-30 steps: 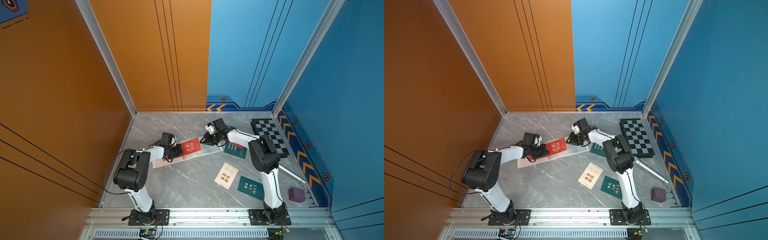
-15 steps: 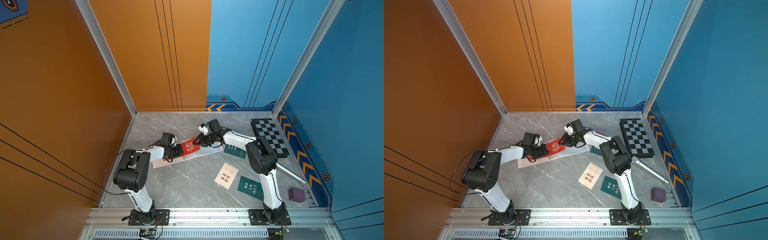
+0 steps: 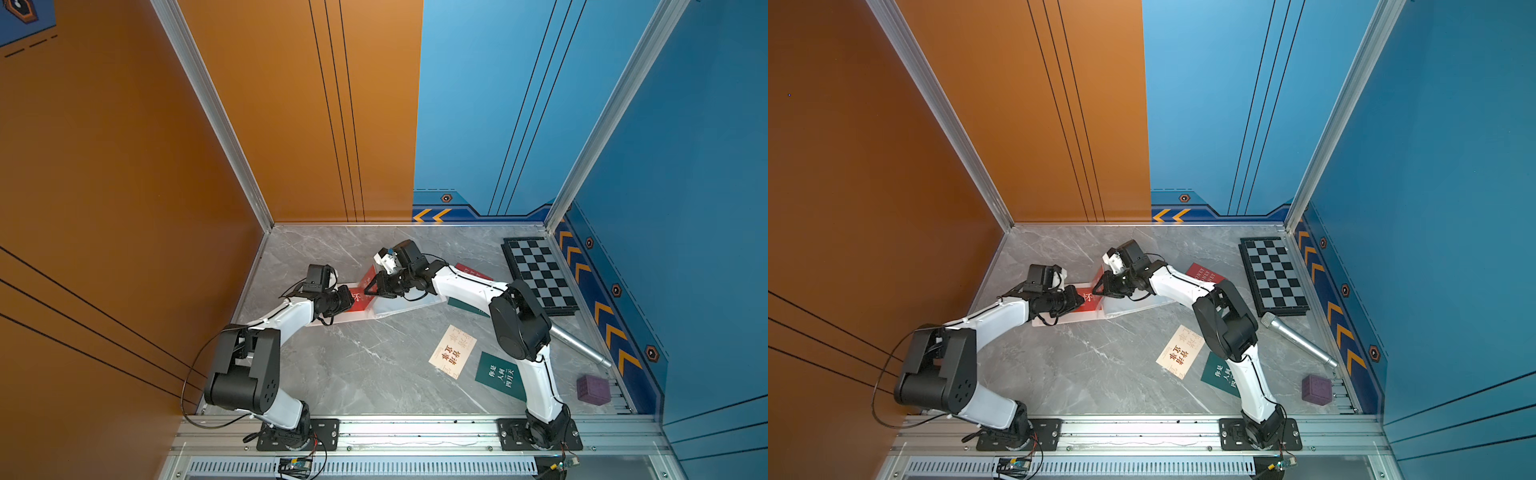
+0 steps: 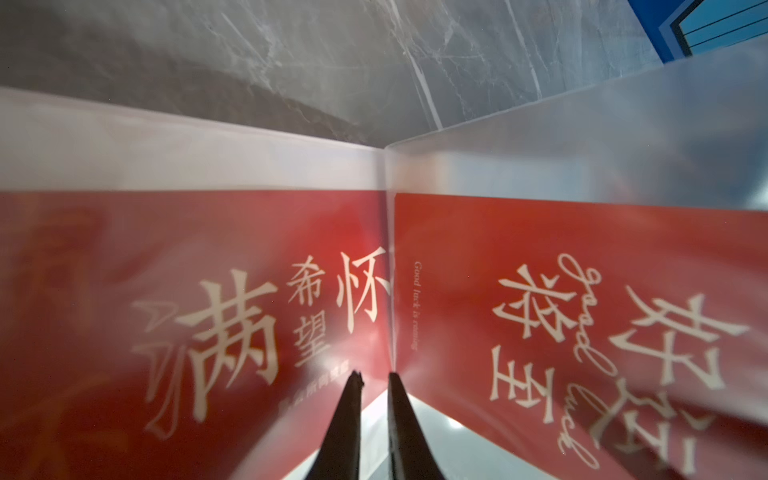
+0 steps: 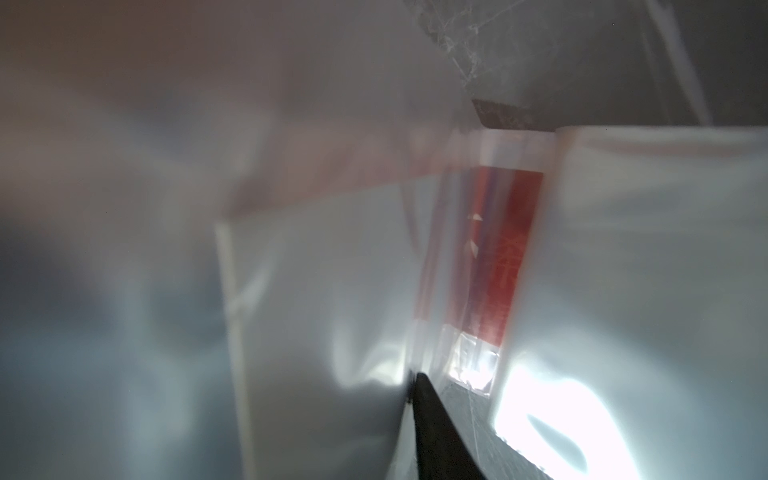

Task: Place the photos into the photo albums
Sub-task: Turn the page of the photo album at the center of the board.

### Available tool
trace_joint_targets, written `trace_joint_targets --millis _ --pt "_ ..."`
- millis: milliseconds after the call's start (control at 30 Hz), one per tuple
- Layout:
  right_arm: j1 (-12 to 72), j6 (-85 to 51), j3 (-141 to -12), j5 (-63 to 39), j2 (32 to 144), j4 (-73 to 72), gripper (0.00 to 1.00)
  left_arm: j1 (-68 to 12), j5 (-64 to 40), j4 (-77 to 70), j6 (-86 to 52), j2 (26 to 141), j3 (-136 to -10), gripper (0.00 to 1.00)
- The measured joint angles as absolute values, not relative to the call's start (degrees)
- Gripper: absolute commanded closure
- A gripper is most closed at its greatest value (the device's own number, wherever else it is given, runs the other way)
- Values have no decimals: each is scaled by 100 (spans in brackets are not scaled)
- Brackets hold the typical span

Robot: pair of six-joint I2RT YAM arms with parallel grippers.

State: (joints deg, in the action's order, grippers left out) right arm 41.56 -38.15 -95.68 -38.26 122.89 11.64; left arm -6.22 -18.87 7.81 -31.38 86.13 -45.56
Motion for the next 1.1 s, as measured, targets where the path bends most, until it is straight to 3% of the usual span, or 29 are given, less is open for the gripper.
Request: trace_joint_targets --millis 400,767,1100 --pt "4831 -3621 -10632 -3575 12658 1507 54 427 -1706 943 -3312 6816 -3568 86" --pt "5094 -3603 -10936 -3747 13353 1828 48 1573 -1656 1570 -3330 5607 -3387 87" --pt "5172 -3533 -10634 -3859 12523 2021 47 1393 -2027 1636 -3328 5548 -3376 87"
